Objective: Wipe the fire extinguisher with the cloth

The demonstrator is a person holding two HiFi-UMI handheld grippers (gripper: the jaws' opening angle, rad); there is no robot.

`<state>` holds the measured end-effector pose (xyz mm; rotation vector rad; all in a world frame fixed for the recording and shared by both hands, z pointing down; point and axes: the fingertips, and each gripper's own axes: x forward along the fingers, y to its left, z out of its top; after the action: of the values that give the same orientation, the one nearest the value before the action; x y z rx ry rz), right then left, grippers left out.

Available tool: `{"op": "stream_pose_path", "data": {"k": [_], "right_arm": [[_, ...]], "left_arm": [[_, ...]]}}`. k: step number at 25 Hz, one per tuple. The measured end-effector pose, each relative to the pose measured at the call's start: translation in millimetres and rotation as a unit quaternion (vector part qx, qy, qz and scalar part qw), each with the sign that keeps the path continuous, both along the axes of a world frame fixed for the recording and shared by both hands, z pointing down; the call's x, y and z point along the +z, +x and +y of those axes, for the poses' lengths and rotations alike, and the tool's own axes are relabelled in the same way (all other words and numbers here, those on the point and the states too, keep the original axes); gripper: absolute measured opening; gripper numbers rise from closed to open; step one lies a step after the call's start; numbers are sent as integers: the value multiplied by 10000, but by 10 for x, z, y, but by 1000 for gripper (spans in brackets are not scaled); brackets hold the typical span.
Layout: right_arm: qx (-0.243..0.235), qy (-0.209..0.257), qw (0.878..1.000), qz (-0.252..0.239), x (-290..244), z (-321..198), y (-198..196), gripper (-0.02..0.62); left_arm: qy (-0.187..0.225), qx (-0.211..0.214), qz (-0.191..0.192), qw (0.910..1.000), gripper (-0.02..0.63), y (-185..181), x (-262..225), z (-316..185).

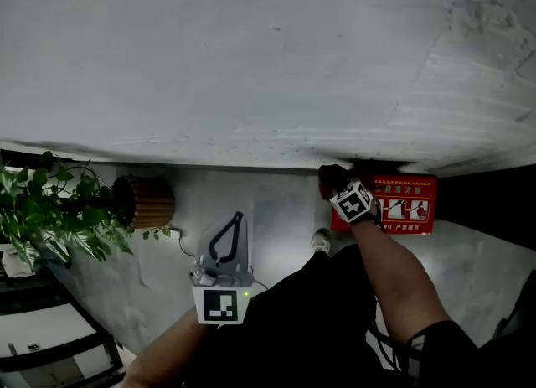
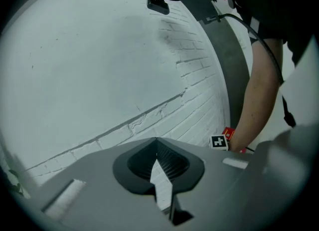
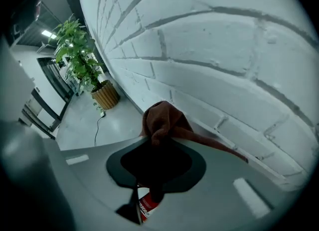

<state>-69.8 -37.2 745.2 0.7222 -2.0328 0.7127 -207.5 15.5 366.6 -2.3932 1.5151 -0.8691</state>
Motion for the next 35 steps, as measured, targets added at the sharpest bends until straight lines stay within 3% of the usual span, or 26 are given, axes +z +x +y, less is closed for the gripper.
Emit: {"op": "stream_pose_path", "data": {"k": [5, 9, 15, 24, 28, 32, 35], "right_arm": [[-251, 7, 9997, -50, 68, -25, 56, 58], [-34, -151, 9999, -50, 57, -42, 212, 58], [579, -243, 9980, 22, 50, -56, 901, 58], [1378, 15, 9891, 527, -20, -66, 2226, 58], [1594, 13, 9854, 607, -22, -23, 2599, 58], [1729, 15, 9824, 707, -25, -3, 2907, 58], [1818, -50, 9806, 735, -18, 41, 3055, 58]], "left_arm": [[-79, -95, -11, 9999, 0, -55, 25, 63], [-124, -15, -12, 9999, 0, 39, 27, 59], [-22, 261, 114, 9996, 0, 297, -54, -3], [51, 633, 314, 9975, 0, 749, -97, -164], [-28, 789, 234, 9966, 0, 923, -101, -190], [-1, 664, 553, 9963, 0, 1052, -128, -247], [92, 914, 266, 9954, 0, 1137, -176, -272]]}}
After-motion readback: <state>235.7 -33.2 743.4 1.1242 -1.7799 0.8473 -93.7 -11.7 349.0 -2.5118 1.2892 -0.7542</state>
